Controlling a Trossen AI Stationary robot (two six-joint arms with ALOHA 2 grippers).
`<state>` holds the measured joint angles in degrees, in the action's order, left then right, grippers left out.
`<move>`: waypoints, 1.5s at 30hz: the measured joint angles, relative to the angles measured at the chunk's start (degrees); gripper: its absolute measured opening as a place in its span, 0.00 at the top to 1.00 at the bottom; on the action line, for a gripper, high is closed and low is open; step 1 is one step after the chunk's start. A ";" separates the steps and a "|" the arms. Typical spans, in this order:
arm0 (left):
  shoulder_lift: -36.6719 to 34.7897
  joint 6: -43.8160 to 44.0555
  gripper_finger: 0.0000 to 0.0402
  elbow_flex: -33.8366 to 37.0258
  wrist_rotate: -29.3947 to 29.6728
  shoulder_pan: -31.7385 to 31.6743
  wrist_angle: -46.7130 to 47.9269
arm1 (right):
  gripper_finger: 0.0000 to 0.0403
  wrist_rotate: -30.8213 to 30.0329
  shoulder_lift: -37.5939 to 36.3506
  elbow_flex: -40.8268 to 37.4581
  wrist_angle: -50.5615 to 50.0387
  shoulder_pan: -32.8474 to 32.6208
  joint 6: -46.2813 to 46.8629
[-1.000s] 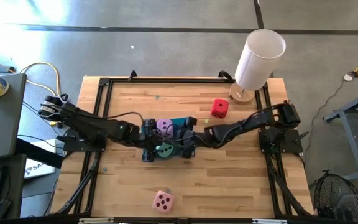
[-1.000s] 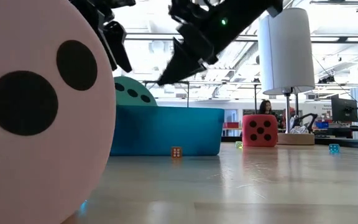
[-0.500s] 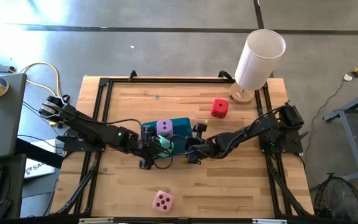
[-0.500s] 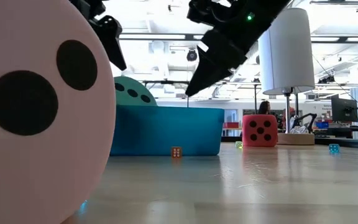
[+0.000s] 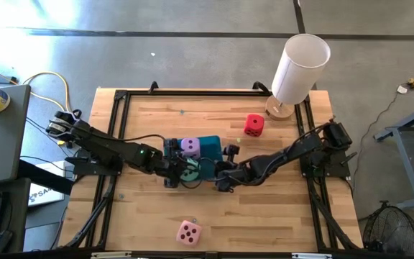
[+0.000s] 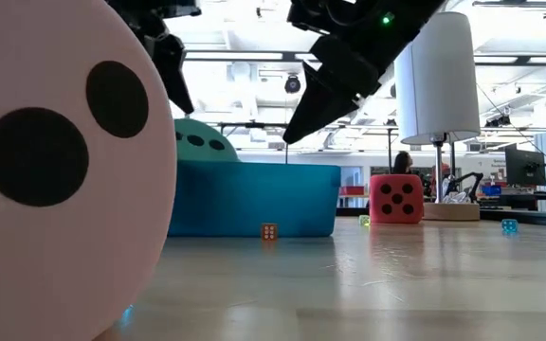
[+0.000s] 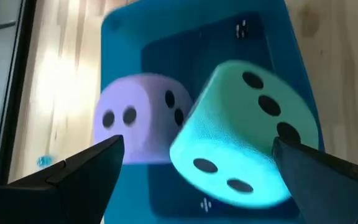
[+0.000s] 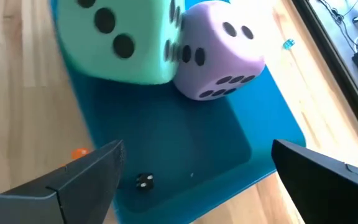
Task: Pick & Place Dice
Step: Put the large light green dice into the blue bin, then put the small blue dice into the blue bin
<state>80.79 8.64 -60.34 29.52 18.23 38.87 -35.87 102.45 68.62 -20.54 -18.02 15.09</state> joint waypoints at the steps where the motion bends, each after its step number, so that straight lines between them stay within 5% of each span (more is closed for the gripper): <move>1: 0.00 -0.02 0.00 0.00 0.04 0.32 0.68 | 0.01 0.03 0.00 0.00 -0.11 -0.27 0.21; 9: -0.31 -1.81 0.00 0.00 11.30 5.16 1.32 | 0.01 0.08 0.00 0.00 -1.44 -2.60 3.58; 18: -0.31 -1.79 0.00 0.00 12.63 3.91 1.79 | 0.01 0.02 0.02 0.00 -2.19 -4.63 7.38; 27: -0.37 -2.79 0.00 0.63 3.96 0.01 -0.12 | 0.01 0.01 0.04 0.02 -2.22 -5.64 7.70; 45: -0.44 -11.69 0.00 0.67 -1.32 -1.95 -10.26 | 0.01 -1.07 0.07 0.02 -4.01 -6.43 11.99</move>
<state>80.36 -3.05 -59.67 28.21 16.28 28.61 -36.93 102.52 68.64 -24.55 -24.45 27.08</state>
